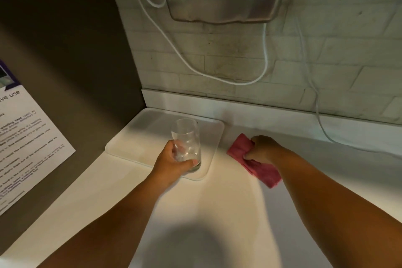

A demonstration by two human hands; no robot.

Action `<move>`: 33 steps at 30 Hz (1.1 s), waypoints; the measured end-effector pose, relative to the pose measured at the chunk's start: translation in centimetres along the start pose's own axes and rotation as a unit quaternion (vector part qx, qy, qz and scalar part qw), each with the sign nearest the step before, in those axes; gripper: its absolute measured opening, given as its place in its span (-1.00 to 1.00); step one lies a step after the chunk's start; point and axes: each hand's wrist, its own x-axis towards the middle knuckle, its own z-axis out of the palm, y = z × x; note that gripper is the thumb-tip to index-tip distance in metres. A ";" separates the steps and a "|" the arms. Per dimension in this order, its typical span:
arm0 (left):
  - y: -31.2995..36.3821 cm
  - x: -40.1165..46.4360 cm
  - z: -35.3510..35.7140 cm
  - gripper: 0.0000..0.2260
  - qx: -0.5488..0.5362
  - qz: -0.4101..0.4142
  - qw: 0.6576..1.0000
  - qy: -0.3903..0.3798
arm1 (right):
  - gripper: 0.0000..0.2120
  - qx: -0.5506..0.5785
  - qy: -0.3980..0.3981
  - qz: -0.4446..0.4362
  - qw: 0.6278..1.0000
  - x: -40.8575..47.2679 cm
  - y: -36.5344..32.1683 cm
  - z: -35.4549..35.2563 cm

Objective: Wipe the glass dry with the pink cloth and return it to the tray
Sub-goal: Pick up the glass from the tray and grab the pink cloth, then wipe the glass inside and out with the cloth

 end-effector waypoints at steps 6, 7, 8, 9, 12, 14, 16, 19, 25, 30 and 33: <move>2.1 -2.3 -0.4 -0.58 -0.080 0.019 0.996 -0.032 | -0.65 0.406 -0.054 -0.013 0.912 -3.2 2.3 0.1; 2.3 -3.0 -0.2 -0.56 -0.099 0.020 0.994 -0.044 | -0.63 0.487 -0.057 -0.022 0.871 -4.2 2.4 0.2; 2.6 -3.9 0.1 -0.55 -0.121 0.019 0.991 -0.058 | -0.62 0.560 -0.055 -0.028 0.826 -5.4 2.2 0.2; 2.8 -4.7 0.5 -0.55 -0.144 0.020 0.987 -0.074 | -0.62 0.615 -0.043 -0.036 0.787 -6.6 1.9 0.2; 3.3 -6.8 1.9 -0.59 -0.196 0.017 0.974 -0.109 | -0.68 0.712 0.013 -0.074 0.698 -10.8 0.5 -0.1; 3.7 -7.9 2.9 -0.59 -0.209 0.008 0.971 -0.114 | -0.69 0.751 0.028 -0.113 0.650 -13.8 -0.2 -0.6; 4.3 -8.6 3.9 -0.59 -0.209 -0.001 0.971 -0.114 | -0.61 0.749 0.031 -0.177 0.638 -16.7 -0.7 -1.3; 5.0 -9.8 5.1 -0.48 -0.201 -0.009 0.973 -0.111 | -0.34 0.653 0.051 -0.279 0.702 -20.4 -0.9 -2.1; 6.1 -12.6 7.1 -0.51 -0.179 0.009 0.973 -0.142 | -0.35 0.421 0.237 -0.361 0.798 -24.2 -2.1 0.3; 6.6 -14.4 7.7 -0.61 -0.193 0.029 0.966 -0.172 | -0.59 0.247 0.395 -0.278 0.840 -24.0 -2.9 2.1; 6.9 -14.8 8.2 -0.57 -0.228 0.035 0.959 -0.163 | -0.61 0.237 0.428 -0.220 0.844 -23.6 -3.3 1.7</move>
